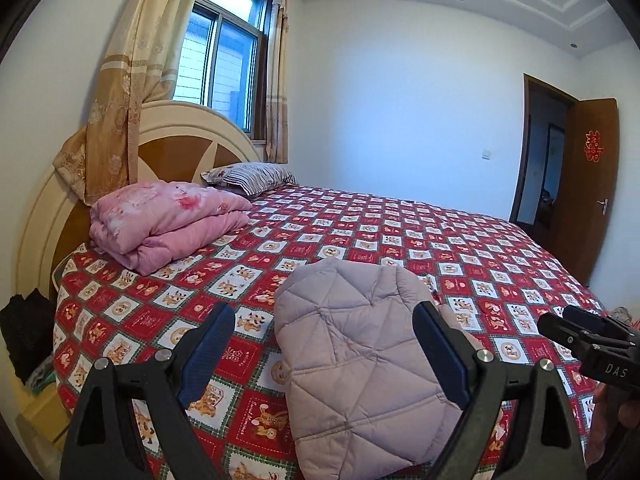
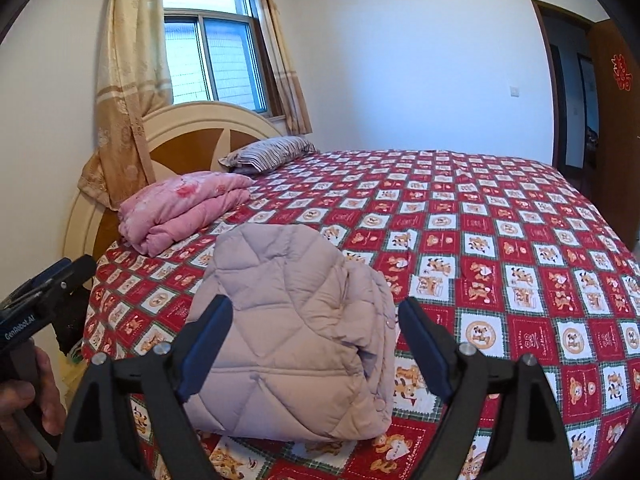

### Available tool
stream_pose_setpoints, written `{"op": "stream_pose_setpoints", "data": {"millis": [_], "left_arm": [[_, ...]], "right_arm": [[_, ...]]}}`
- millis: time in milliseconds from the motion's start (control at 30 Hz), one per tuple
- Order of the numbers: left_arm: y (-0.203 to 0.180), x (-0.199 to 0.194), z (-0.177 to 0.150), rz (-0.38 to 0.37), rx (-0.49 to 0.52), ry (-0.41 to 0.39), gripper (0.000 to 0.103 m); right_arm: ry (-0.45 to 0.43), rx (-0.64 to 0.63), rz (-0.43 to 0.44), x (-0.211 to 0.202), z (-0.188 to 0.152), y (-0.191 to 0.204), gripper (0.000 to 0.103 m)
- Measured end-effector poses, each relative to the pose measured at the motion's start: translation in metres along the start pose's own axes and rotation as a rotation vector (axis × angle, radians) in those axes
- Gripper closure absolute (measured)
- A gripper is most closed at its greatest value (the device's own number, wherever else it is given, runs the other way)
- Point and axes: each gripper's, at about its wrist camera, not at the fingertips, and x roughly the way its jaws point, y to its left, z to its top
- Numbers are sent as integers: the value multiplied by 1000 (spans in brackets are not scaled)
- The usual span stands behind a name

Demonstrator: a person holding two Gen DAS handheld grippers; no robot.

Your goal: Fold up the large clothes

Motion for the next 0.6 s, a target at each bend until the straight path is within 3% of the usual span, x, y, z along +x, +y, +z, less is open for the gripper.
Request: {"op": "stream_pose_setpoints", "data": {"millis": [600], "left_arm": [[2,6,-6,8,-10,22,12]], "right_arm": [[13,5,8,-2,-5,4,12]]}}
